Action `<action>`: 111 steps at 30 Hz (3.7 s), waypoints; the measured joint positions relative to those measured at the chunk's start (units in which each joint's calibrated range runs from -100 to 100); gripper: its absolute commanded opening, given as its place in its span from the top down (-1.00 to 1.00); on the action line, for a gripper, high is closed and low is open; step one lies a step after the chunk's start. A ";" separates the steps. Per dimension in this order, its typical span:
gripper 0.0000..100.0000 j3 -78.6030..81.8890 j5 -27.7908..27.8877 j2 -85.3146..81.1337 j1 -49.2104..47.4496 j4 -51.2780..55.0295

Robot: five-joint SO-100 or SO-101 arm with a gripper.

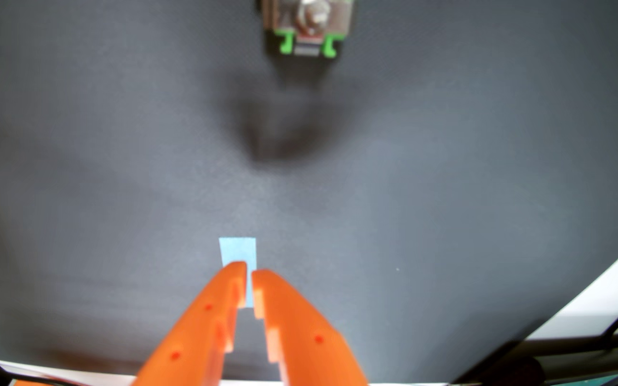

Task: Insert Battery

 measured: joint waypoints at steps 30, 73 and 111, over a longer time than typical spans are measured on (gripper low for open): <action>0.97 0.00 -0.10 0.00 -0.82 1.17; 0.97 -0.18 0.05 0.00 -0.82 1.17; 0.97 -0.18 0.00 0.00 -4.26 1.84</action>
